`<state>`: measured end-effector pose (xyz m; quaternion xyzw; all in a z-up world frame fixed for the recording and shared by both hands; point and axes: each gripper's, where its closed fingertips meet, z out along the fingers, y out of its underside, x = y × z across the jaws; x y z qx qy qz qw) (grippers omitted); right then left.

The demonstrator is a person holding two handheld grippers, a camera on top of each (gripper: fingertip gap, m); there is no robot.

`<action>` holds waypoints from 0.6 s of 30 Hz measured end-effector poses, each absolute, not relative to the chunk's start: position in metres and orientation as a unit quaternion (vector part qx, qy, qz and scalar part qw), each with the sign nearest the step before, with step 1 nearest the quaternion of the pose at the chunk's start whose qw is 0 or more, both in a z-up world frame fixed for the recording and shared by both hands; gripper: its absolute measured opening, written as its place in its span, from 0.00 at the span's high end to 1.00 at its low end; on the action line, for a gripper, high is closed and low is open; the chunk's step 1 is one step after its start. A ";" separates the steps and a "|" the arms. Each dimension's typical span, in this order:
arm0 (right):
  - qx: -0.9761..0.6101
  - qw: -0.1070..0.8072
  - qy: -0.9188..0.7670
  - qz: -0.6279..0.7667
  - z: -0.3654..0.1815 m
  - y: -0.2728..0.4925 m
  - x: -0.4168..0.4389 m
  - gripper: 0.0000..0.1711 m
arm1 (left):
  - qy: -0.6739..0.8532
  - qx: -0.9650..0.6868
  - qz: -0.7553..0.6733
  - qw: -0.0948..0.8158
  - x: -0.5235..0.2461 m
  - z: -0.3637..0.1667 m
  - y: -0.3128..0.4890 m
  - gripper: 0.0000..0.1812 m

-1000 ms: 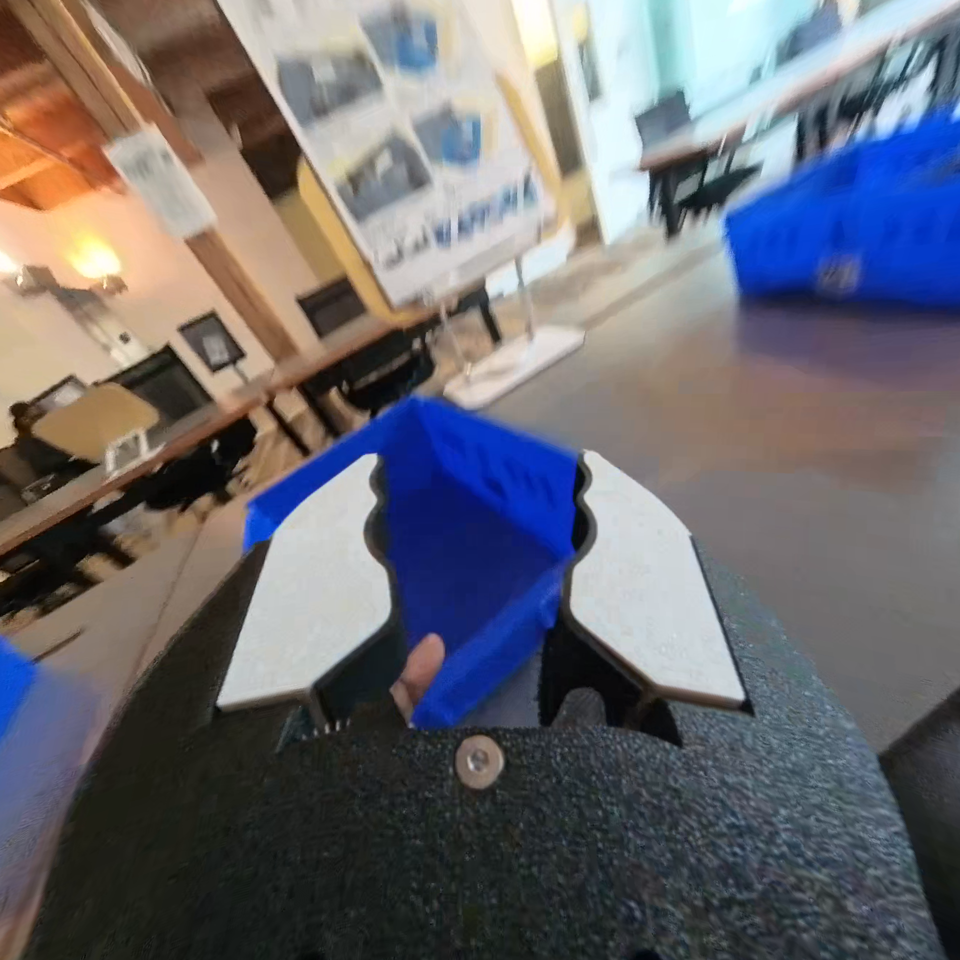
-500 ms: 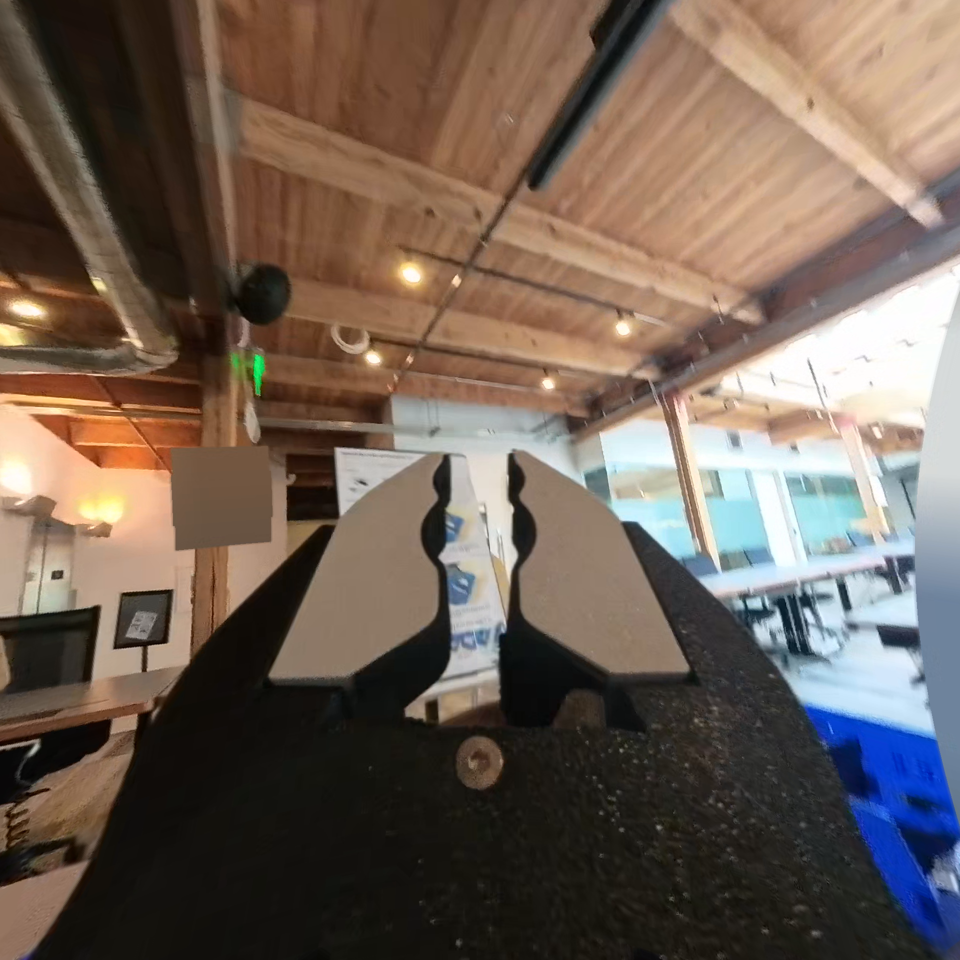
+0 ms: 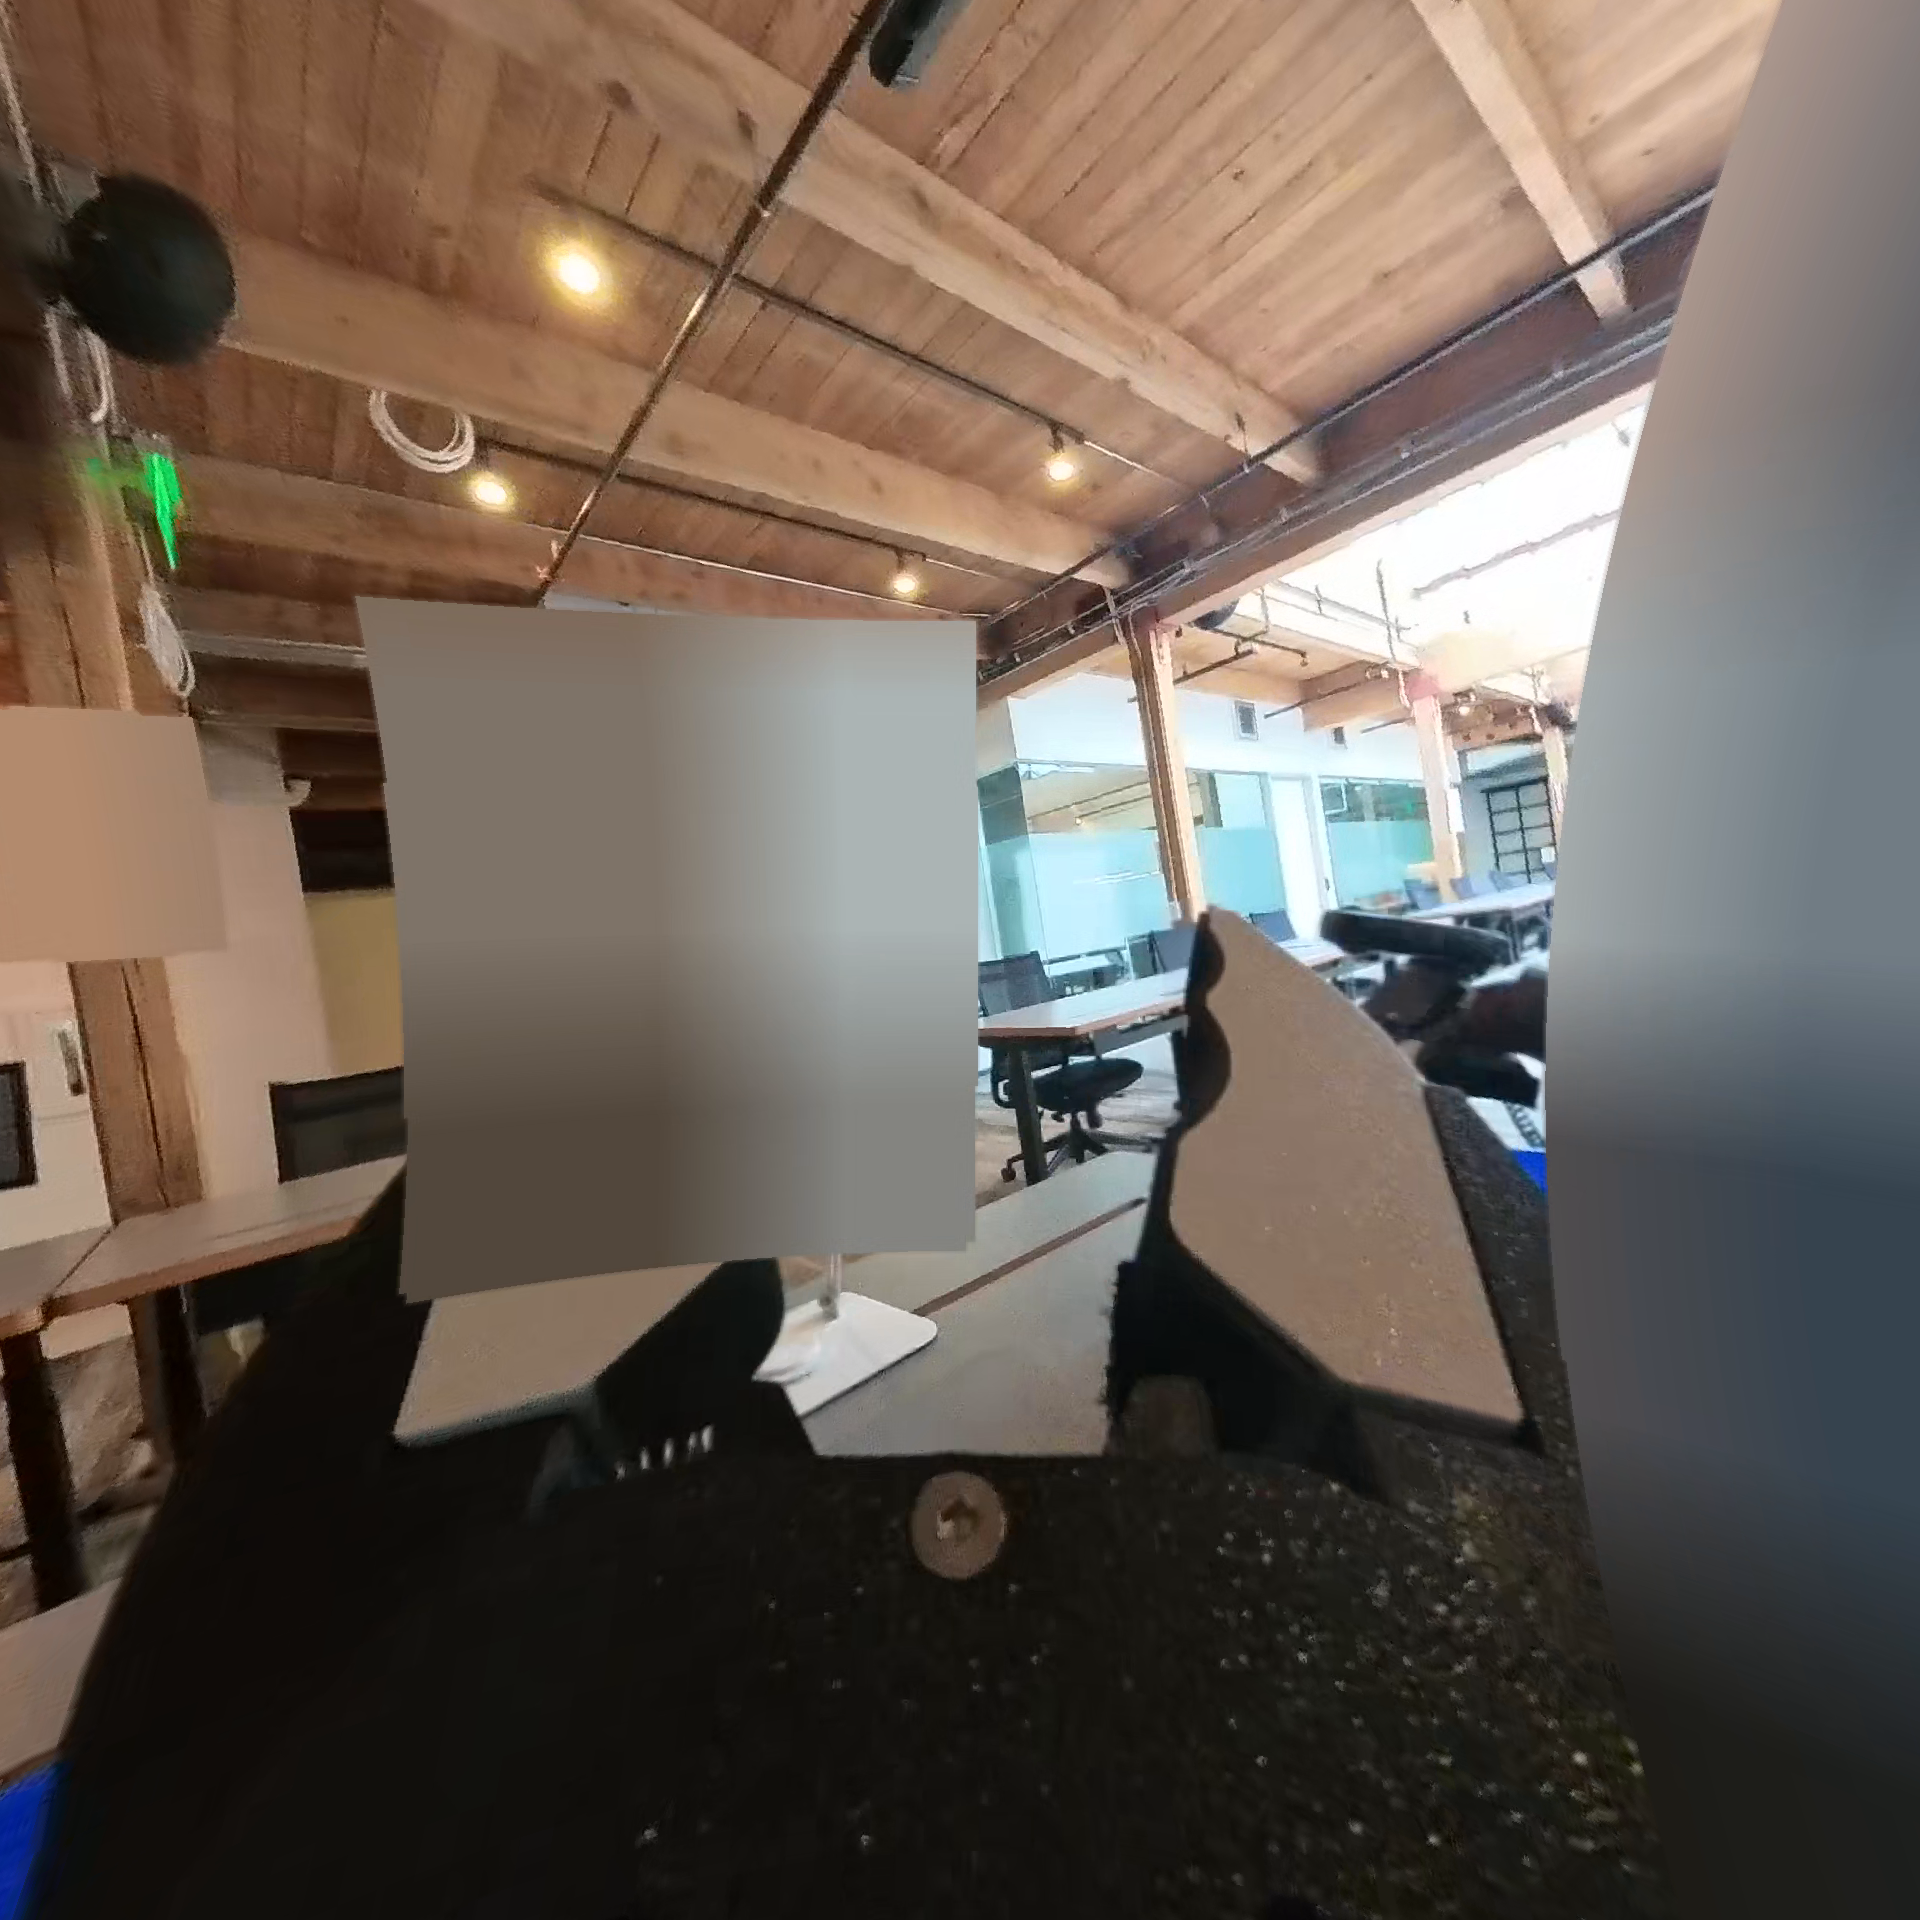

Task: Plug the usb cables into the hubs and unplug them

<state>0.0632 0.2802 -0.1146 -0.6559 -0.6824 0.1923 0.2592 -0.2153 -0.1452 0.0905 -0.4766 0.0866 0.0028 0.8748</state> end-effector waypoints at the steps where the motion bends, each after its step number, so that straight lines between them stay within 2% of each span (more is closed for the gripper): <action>1: -0.670 0.214 -0.688 0.179 -0.126 0.291 0.058 0.69 | 0.094 -0.480 0.006 0.872 -0.214 0.089 -0.143 0.53; 4: -0.694 0.084 -0.702 0.134 -0.162 0.304 0.053 0.68 | 0.095 -0.497 0.000 0.863 -0.216 0.082 -0.135 0.53; 8: -0.669 -0.009 -0.741 0.062 -0.204 0.307 0.061 0.60 | 0.096 -0.516 0.019 0.851 -0.220 0.073 -0.129 0.57; 9: -0.668 -0.025 -0.743 0.044 -0.210 0.310 0.063 0.64 | 0.097 -0.525 0.029 0.845 -0.222 0.069 -0.128 0.58; 13: -0.656 -0.059 -0.752 0.017 -0.226 0.308 0.063 0.66 | 0.095 -0.555 0.072 0.823 -0.227 0.060 -0.123 0.59; 15: -0.637 -0.051 -0.769 -0.005 -0.227 0.310 0.061 0.73 | 0.100 -0.563 0.077 0.816 -0.225 0.057 -0.122 0.60; 18: -0.629 -0.004 -0.778 -0.003 -0.219 0.318 0.053 0.74 | 0.100 -0.570 0.094 0.810 -0.226 0.056 -0.122 0.60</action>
